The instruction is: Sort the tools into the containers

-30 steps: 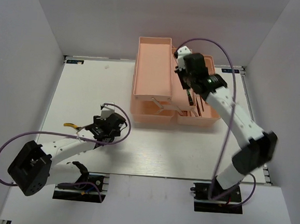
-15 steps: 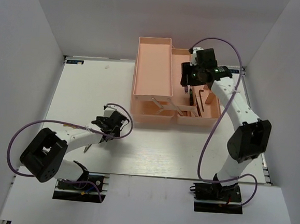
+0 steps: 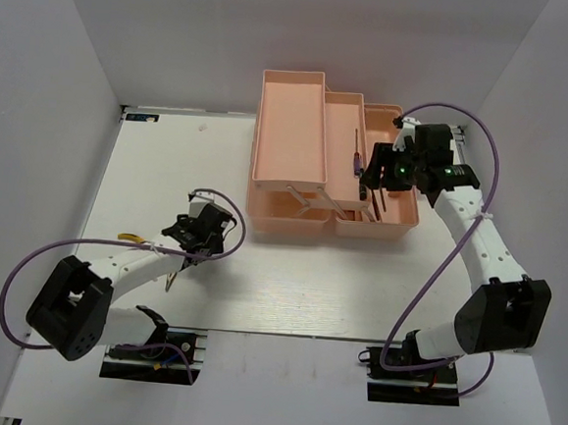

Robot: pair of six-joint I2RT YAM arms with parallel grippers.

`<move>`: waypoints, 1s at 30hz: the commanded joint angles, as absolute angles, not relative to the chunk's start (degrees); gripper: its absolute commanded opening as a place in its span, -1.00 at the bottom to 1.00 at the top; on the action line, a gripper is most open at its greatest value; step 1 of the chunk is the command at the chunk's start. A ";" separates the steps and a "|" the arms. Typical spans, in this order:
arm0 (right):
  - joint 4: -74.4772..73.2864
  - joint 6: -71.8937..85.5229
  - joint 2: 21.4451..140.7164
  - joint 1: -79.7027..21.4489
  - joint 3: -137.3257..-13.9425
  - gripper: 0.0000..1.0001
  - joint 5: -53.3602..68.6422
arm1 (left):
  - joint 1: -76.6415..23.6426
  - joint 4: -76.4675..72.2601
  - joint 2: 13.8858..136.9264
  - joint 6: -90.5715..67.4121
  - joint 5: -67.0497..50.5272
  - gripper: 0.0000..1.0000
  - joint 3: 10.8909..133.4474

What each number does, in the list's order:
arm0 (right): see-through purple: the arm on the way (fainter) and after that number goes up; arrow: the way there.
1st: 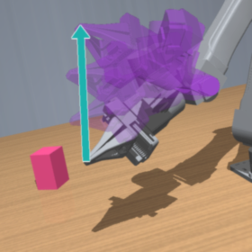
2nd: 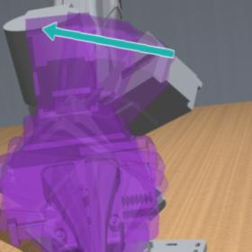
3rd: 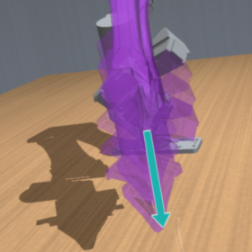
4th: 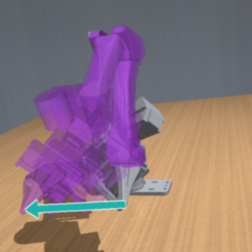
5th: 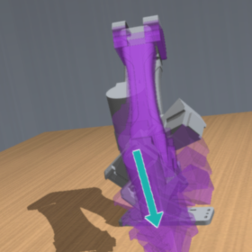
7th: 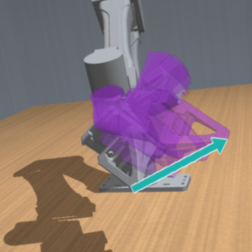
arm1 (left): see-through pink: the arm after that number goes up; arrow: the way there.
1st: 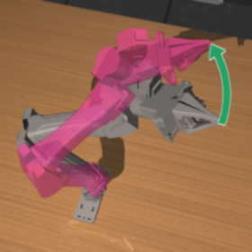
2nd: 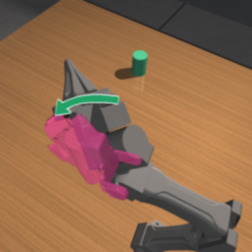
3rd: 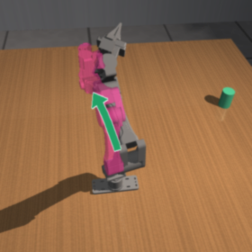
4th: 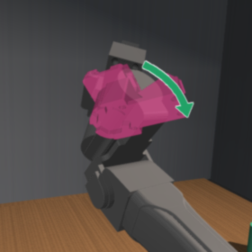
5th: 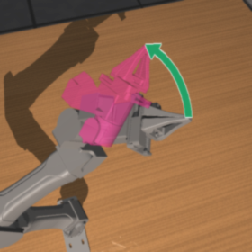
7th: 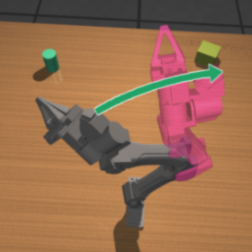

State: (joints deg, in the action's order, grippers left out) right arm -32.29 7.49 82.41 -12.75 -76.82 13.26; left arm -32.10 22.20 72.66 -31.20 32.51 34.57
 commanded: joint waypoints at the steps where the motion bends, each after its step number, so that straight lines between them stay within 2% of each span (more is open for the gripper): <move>1: -29.09 8.52 80.16 -11.52 -75.15 0.28 18.45 | -31.90 22.58 70.66 -30.59 32.17 0.34 36.73; 10: -28.21 8.70 75.50 -8.97 -69.88 0.28 23.64 | -30.06 24.35 75.50 -33.92 36.82 0.34 37.27; 17: -27.51 8.52 71.63 -7.03 -65.39 0.28 25.75 | -27.08 24.87 78.05 -34.45 35.78 0.32 37.79; 24: -27.77 9.66 69.53 -5.02 -65.21 0.28 28.20 | -25.75 23.21 82.08 -33.93 27.44 -0.18 37.79; 27: -28.04 9.76 68.82 -4.49 -64.95 0.28 29.18 | -25.75 22.68 82.09 -33.93 26.02 -0.26 37.18; 30: -28.56 9.41 67.77 -4.13 -64.77 0.28 30.76 | -25.75 21.81 82.09 -32.61 23.56 -0.49 37.18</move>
